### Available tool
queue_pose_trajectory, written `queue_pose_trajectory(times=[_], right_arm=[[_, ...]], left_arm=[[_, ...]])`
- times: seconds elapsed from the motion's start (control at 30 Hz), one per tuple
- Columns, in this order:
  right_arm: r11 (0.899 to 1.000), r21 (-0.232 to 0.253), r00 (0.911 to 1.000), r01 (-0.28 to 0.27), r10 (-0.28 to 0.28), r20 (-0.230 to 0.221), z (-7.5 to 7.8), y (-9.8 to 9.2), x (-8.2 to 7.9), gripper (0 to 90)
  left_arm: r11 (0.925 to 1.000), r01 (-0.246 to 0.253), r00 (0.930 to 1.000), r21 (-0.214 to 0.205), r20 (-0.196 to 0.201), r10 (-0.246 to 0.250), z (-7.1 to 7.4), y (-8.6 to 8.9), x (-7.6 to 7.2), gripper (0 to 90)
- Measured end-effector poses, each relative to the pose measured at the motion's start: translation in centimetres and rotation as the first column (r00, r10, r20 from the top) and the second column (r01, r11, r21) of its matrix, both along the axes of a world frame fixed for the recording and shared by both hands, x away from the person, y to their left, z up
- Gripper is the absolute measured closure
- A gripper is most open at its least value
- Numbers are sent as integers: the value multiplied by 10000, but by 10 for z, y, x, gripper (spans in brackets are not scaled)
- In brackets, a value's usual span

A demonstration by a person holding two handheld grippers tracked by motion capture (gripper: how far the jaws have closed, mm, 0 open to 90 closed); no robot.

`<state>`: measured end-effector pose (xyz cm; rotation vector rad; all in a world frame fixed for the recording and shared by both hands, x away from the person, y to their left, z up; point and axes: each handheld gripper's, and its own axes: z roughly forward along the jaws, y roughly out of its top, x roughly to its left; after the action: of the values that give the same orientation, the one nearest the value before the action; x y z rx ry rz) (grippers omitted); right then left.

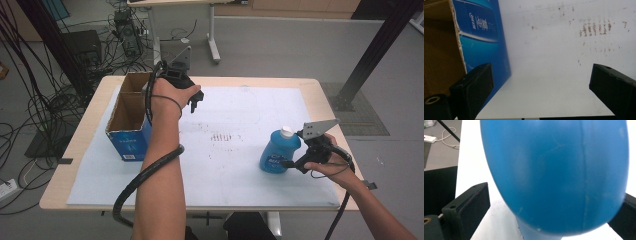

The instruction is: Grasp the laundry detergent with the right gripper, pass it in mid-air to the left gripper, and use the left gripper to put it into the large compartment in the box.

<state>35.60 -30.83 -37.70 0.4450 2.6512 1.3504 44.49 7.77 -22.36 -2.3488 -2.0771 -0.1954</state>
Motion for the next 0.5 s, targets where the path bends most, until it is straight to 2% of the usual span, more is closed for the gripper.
queue_pose_trajectory(times=[0.5], right_arm=[[10000,25,10000,-16,16,89,1,0,0,19]], left_arm=[[10000,-29,10000,23,31,29,1,1,-1,62]])
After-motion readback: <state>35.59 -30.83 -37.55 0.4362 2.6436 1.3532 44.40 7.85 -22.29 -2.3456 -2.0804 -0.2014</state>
